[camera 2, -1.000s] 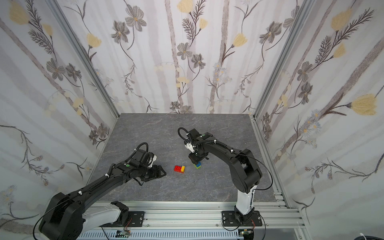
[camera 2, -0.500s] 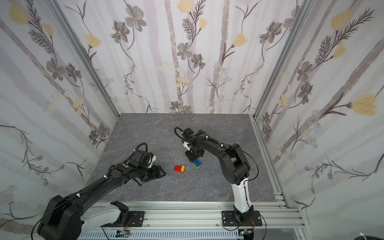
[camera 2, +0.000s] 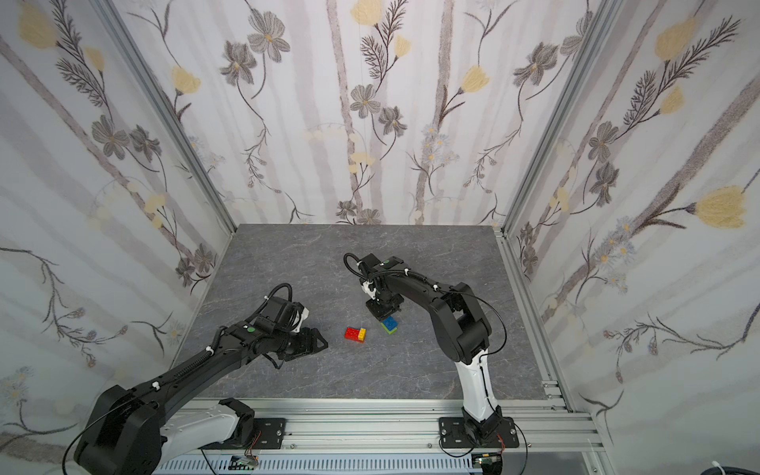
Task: Assemble the number 5 with lego
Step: Adjust the lego brick at the center of the board.
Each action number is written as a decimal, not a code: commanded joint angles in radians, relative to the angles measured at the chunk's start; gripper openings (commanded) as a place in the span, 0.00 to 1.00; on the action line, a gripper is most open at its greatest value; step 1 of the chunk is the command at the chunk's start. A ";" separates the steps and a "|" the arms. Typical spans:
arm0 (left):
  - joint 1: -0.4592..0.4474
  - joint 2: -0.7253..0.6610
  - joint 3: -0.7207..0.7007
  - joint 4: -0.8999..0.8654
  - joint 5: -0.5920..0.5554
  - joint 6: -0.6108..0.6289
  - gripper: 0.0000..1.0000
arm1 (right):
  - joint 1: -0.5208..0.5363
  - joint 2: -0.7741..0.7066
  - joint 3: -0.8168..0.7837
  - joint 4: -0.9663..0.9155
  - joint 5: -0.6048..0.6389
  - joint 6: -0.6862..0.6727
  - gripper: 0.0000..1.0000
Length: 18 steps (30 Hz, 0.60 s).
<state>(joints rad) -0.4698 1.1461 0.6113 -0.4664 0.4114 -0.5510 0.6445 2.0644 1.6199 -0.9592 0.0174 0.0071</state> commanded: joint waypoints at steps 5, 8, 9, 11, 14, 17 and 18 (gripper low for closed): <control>0.001 -0.004 0.000 0.000 -0.010 -0.004 0.72 | 0.007 0.053 0.022 -0.067 0.029 -0.013 0.16; 0.001 -0.006 -0.002 -0.001 -0.011 -0.003 0.71 | 0.011 0.065 0.028 -0.078 0.034 -0.018 0.14; 0.001 -0.007 -0.002 -0.003 -0.013 -0.004 0.71 | 0.012 0.066 0.030 -0.080 0.036 -0.018 0.14; 0.000 -0.008 -0.002 -0.003 -0.013 -0.004 0.71 | 0.013 0.064 0.036 -0.084 0.036 -0.017 0.17; 0.001 -0.005 -0.001 -0.001 -0.014 -0.003 0.71 | 0.013 0.036 0.045 -0.082 0.033 -0.008 0.33; 0.001 0.000 -0.001 0.000 -0.011 -0.003 0.71 | 0.013 -0.004 0.049 -0.081 0.030 0.001 0.51; 0.001 0.000 0.000 0.001 -0.011 -0.003 0.71 | 0.013 -0.016 0.049 -0.081 0.030 0.004 0.56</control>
<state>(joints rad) -0.4698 1.1442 0.6109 -0.4671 0.4107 -0.5510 0.6563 2.0800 1.6661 -1.0172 0.0444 -0.0101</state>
